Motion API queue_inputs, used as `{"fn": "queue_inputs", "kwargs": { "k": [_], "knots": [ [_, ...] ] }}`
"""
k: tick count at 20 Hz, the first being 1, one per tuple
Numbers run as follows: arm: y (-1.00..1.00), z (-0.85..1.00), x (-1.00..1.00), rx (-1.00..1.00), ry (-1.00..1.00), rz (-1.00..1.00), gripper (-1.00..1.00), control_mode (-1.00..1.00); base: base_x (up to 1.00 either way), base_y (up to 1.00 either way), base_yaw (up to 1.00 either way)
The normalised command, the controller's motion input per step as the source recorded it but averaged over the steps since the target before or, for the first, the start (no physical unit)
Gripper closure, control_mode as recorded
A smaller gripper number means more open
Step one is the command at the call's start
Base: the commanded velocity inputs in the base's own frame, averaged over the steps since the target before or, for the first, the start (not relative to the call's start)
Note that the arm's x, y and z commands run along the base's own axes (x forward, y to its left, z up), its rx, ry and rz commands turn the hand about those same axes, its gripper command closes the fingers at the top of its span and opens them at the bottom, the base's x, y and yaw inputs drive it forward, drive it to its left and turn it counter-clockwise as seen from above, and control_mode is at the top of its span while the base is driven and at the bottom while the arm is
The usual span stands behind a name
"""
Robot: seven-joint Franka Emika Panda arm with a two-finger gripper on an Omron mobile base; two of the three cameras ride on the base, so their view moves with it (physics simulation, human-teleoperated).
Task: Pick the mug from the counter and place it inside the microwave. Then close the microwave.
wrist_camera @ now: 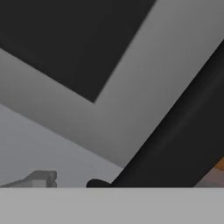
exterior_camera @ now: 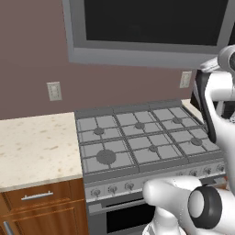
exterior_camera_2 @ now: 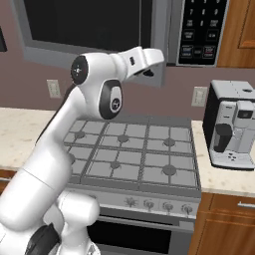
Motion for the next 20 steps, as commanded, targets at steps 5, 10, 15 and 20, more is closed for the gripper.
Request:
{"fn": "queue_inputs", "kwargs": {
  "k": [5,10,15,20],
  "knots": [
    [0.0,0.0,0.61,0.0,0.0,0.0,-1.0,-1.0,0.0,0.0,0.0],
    [0.0,0.0,0.6,0.0,0.0,0.0,-1.0,-1.0,0.0,0.0,0.0],
    [0.0,0.0,0.61,0.0,0.0,0.0,-1.0,-1.0,0.0,0.0,0.0],
    [0.0,0.05,0.64,0.0,0.0,0.0,-1.0,-1.0,0.0,0.0,0.0]
  ]
}}
